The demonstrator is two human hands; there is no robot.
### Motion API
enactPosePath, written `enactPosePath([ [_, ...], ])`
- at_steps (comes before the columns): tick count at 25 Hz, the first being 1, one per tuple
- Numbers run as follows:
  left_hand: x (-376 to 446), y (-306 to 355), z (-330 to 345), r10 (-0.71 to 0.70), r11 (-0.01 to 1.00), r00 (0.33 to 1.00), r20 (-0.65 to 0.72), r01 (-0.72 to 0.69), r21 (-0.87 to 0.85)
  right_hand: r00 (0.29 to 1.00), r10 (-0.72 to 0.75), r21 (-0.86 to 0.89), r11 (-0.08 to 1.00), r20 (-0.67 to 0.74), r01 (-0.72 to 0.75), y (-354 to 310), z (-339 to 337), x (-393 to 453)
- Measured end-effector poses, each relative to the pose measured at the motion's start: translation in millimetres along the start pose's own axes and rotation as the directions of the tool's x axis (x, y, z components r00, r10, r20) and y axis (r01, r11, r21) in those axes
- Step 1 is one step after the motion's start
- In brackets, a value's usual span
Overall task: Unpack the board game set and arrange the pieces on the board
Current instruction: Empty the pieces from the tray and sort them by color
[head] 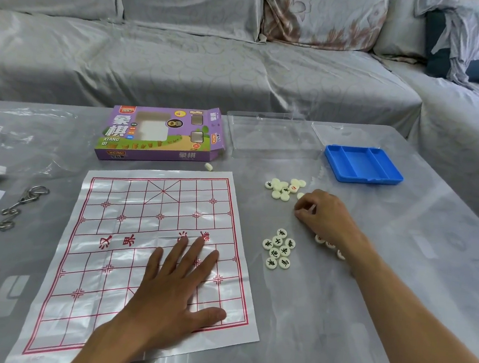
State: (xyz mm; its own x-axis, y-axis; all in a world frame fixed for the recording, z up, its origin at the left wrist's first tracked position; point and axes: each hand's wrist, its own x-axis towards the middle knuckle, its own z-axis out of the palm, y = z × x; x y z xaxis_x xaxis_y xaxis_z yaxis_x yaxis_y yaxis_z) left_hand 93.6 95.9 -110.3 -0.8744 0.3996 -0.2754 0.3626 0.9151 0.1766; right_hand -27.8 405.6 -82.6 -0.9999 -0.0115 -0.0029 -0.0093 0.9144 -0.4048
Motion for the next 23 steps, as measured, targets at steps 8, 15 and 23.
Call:
enactPosePath([
  [8,-1,0,0,-0.007,1.000,1.000,-0.005,0.007,-0.003,0.964,0.240,0.058,0.967,0.111,-0.247,22,-29,-10],
  [15,-2,2,-3,-0.006,1.000,1.000,0.009,0.006,-0.030,0.984,-0.045,0.180,0.981,-0.174,0.077,-42,-4,6],
  [23,1,0,-2,0.012,0.998,1.000,0.008,-0.011,-0.062,0.935,-0.343,-0.384,0.855,0.088,0.350,-168,92,76],
])
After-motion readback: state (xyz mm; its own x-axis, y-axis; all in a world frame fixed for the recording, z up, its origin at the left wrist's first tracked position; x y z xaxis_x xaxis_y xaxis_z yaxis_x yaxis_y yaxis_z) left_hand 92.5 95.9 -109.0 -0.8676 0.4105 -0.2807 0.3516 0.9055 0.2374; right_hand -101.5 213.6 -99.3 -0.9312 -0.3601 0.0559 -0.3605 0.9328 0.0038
